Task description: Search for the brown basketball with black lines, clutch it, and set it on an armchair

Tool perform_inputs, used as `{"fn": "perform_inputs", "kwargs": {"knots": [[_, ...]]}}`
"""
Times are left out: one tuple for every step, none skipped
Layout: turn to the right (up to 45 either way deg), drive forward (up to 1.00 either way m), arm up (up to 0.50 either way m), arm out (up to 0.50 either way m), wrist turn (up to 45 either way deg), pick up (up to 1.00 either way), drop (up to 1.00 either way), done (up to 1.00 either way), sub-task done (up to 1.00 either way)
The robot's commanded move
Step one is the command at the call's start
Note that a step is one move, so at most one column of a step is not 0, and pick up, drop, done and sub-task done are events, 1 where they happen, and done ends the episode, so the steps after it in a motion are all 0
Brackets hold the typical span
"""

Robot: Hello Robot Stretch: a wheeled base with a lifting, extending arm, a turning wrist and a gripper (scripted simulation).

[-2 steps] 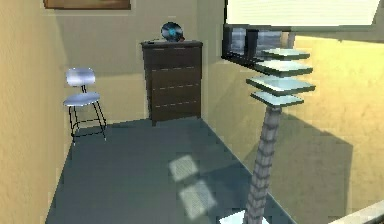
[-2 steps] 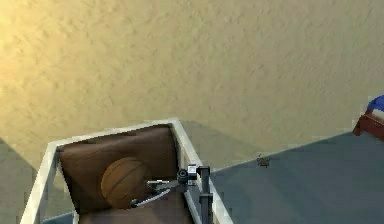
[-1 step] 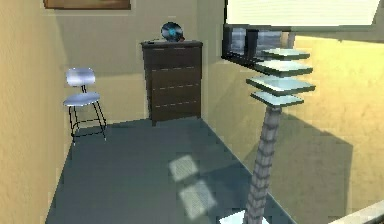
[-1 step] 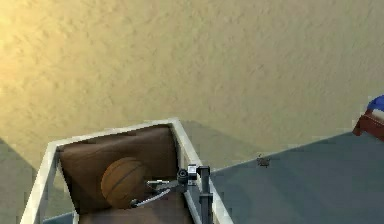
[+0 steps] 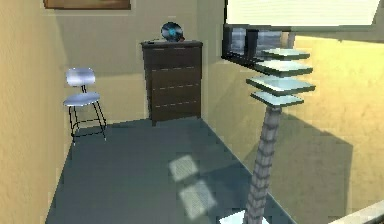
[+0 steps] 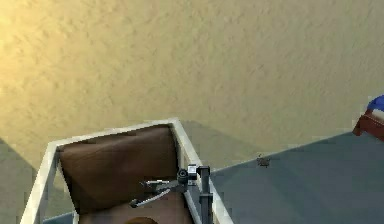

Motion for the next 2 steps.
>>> {"fn": "perform_inputs", "kwargs": {"knots": [[0.0, 0.0, 0.1, 0.0, 0.0, 0.0, 0.0, 0.0, 0.0], [0.0, 0.0, 0.0, -0.08, 0.0, 0.0, 0.0, 0.0, 0.0]]}}
